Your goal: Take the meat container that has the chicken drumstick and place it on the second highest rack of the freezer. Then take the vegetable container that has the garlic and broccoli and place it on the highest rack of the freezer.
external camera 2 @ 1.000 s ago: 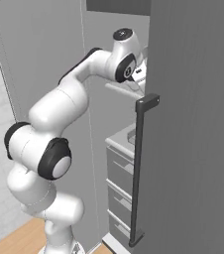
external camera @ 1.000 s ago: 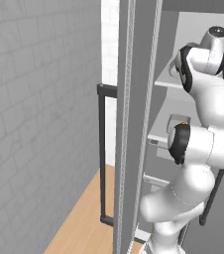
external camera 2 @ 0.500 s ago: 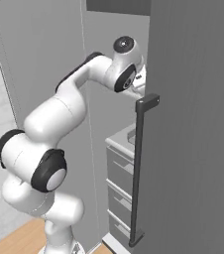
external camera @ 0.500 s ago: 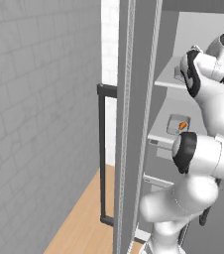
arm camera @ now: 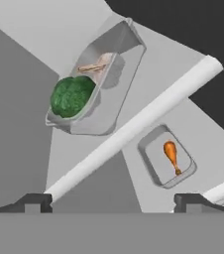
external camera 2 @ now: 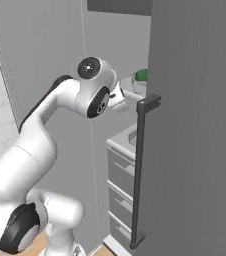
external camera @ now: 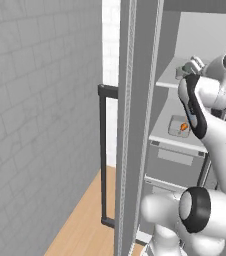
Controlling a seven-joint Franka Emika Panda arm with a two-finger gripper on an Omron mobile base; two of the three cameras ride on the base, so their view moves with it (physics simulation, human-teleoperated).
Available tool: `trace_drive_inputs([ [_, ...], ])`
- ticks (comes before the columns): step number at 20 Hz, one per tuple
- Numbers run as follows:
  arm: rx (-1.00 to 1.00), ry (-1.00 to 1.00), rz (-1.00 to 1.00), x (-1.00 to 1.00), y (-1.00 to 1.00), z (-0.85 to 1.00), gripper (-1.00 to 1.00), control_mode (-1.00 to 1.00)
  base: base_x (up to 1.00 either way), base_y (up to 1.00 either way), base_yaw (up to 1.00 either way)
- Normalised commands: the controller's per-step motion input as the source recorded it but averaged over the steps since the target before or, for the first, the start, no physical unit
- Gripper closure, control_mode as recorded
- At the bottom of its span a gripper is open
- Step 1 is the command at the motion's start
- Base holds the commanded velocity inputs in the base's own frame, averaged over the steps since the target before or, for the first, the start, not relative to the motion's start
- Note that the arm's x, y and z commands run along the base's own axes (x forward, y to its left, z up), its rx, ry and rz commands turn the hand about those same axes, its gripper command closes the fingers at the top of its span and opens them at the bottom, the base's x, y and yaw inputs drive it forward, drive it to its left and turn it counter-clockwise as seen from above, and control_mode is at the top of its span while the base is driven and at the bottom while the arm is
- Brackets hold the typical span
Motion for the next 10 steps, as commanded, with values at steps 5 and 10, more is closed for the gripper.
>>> trace_drive_inputs([
  [5, 0.0, 0.0, -0.07, -1.0, 0.28, 0.32, -1.0, -1.0, 0.0, 0.0, 0.0],
  [10, 0.0, 0.01, -0.05, -1.0, 0.1, 0.27, -1.0, -1.0, 0.0, 0.0, 0.0],
])
